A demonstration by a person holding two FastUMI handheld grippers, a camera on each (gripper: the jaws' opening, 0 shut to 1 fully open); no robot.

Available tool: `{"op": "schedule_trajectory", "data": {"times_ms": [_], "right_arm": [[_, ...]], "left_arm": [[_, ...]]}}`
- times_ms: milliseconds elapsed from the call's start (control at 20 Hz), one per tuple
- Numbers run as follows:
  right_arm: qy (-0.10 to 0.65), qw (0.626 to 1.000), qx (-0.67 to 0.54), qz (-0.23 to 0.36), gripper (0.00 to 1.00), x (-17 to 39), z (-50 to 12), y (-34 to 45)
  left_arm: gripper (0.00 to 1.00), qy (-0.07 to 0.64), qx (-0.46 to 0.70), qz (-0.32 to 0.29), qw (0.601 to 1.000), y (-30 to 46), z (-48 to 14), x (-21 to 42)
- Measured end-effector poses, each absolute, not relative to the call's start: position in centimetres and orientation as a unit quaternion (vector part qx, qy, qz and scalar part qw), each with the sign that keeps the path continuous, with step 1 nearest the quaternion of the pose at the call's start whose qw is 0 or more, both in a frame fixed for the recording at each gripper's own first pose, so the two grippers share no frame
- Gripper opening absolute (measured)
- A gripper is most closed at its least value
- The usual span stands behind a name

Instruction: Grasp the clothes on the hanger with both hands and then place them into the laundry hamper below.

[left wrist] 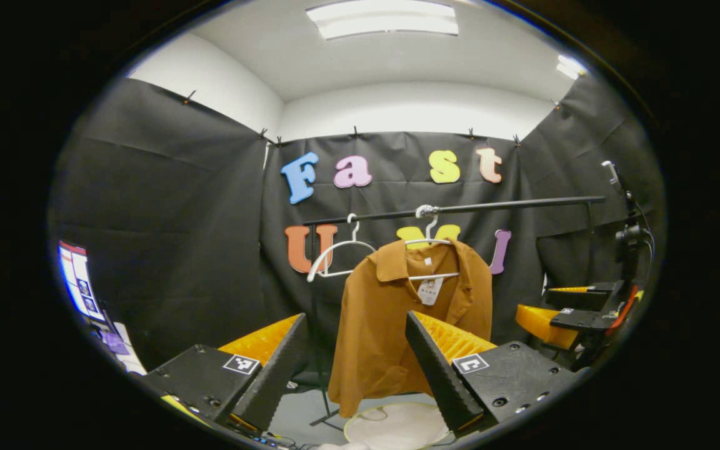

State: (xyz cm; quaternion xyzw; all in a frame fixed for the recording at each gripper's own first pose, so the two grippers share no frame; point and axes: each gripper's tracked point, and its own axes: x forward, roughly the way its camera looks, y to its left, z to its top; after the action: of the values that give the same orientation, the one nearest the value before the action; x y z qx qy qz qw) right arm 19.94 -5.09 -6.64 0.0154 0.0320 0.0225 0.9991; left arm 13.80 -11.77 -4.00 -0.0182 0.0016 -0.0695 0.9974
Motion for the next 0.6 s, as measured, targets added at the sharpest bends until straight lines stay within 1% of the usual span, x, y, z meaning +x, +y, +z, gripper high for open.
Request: {"op": "schedule_trajectory", "data": {"times_ms": [150, 350, 450, 600], "right_arm": [[0.035, 0.999, 0.016, 0.024, 0.99, 25.9, -7.2, -7.8], [0.052, 0.998, 0.03, 0.036, 1.0, 33.4, -7.9, -9.4], [0.053, 0.997, 0.032, 0.046, 0.99, 36.5, -7.8, -9.4], [0.054, 0.997, 0.03, 0.054, 1.0, 40.1, -7.7, -9.1]], "left_arm": [[1.0, 0.004, 0.0, -0.07, 0.998, -15.4, -5.2, 18.8], [0.99, 0.016, 0.016, -0.072, 0.997, -19.7, -7.2, 25.9], [0.99, 0.017, 0.005, -0.076, 0.997, -21.6, -7.7, 28.5], [0.98, 0.01, -0.002, -0.061, 0.998, -22.1, -8.0, 32.5]]}}
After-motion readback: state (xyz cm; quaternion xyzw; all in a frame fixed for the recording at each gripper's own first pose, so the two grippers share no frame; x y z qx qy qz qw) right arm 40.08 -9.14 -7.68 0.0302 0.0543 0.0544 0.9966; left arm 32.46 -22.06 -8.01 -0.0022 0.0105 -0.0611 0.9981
